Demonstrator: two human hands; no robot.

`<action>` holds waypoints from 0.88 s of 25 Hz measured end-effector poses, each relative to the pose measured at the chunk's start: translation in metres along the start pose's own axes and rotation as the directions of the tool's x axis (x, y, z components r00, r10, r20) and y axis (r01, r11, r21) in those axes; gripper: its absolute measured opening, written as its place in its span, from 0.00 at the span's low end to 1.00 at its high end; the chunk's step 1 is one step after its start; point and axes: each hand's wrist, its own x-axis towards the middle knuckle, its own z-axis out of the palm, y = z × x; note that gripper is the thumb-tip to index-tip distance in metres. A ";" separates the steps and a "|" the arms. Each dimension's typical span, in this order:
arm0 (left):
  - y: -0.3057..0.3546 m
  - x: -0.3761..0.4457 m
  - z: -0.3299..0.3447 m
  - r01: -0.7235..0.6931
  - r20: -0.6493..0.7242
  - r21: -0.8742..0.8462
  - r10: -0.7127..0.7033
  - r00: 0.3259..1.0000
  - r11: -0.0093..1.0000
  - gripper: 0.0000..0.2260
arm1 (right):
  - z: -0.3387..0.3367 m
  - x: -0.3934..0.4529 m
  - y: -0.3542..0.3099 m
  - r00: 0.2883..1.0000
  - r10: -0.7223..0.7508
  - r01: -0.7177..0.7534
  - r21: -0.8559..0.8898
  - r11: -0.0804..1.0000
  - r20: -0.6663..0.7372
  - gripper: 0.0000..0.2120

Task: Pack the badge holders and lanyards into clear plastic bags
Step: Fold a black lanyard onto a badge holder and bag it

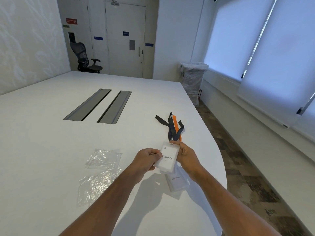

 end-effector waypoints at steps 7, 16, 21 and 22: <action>0.003 -0.023 -0.006 -0.083 0.140 -0.073 0.093 0.986 0.994 0.08 | 0.018 -0.025 -0.006 1.000 0.000 -0.001 0.104 0.995 0.017 0.14; 0.011 -0.023 -0.007 -0.265 -0.045 -0.105 0.261 0.964 0.959 0.10 | 0.036 -0.062 -0.008 0.996 -0.076 0.064 0.197 0.978 0.054 0.15; 0.017 -0.021 -0.007 -0.322 -0.143 -0.032 0.315 0.938 0.946 0.10 | 0.041 -0.076 -0.010 0.994 -0.072 0.056 0.180 0.982 0.084 0.21; 0.018 -0.021 -0.007 -0.330 -0.164 -0.009 0.324 0.932 0.944 0.10 | 0.042 -0.079 -0.012 0.994 -0.067 0.052 0.173 0.984 0.085 0.23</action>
